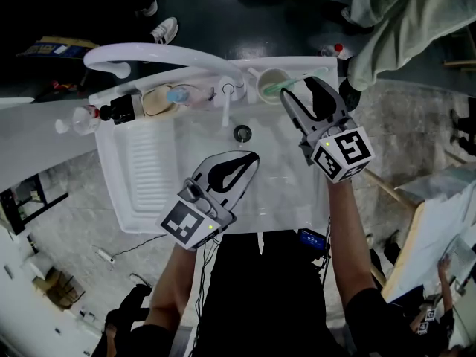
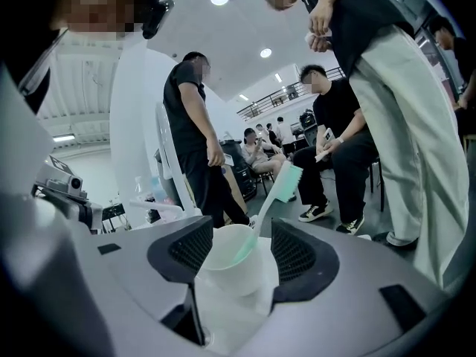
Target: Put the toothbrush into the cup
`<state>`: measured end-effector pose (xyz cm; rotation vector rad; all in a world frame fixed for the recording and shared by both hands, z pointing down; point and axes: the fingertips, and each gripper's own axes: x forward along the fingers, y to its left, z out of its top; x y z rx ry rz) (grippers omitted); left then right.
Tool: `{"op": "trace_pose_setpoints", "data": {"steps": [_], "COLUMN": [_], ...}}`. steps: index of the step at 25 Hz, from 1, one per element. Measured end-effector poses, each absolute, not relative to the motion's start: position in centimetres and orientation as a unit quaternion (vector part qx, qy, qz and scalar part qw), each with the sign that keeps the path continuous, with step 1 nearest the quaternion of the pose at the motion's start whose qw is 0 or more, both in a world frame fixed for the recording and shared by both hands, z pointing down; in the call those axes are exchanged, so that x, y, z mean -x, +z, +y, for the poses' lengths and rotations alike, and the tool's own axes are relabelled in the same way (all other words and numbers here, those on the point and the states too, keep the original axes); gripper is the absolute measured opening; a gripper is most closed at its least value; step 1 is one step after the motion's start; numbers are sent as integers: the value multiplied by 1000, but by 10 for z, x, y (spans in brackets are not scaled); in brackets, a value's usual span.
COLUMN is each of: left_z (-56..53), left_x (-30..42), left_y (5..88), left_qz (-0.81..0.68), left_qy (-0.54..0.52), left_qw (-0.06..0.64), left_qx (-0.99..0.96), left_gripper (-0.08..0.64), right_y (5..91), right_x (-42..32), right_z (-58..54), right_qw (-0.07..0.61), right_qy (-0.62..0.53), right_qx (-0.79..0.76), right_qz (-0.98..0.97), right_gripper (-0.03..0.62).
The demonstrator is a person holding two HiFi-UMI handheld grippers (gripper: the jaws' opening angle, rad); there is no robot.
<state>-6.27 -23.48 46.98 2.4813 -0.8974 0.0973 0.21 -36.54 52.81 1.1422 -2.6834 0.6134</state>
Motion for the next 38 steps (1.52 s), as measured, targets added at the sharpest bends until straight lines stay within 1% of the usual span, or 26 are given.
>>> {"op": "trace_pose_setpoints", "data": {"steps": [6, 12, 18, 22, 26, 30, 34, 38], "left_z": [-235, -234, -227, -220, -211, -188, -162, -144], "left_x": [64, 67, 67, 66, 69, 67, 61, 52], "left_y": [467, 455, 430, 407, 388, 372, 359, 348], "left_qz": [-334, -340, -350, -357, -370, -380, -386, -385], "left_qy": [34, 29, 17, 12, 9, 15, 15, 5], "left_qw": [246, 239, 226, 206, 184, 175, 174, 177], "left_qx": [-909, -909, -909, -911, -911, -908, -906, -906], "left_gripper": [11, 11, 9, 11, 11, 11, 11, 11], "right_y": [532, 511, 465, 428, 381, 347, 329, 330], "right_x": [-4, -7, -15, -15, -18, -20, -16, -13], "right_z": [-356, -339, -313, -294, -277, -238, -198, -164], "right_qw": [99, 114, 107, 99, 61, 42, 38, 46], "right_qy": [206, 178, 154, 134, 94, 87, 78, 88], "right_qx": [-375, -373, -369, -359, -381, -370, -342, -318], "right_qz": [-898, -903, -910, -918, -918, -924, -936, -943], "right_gripper": [235, 233, 233, 233, 230, 227, 227, 225]}}
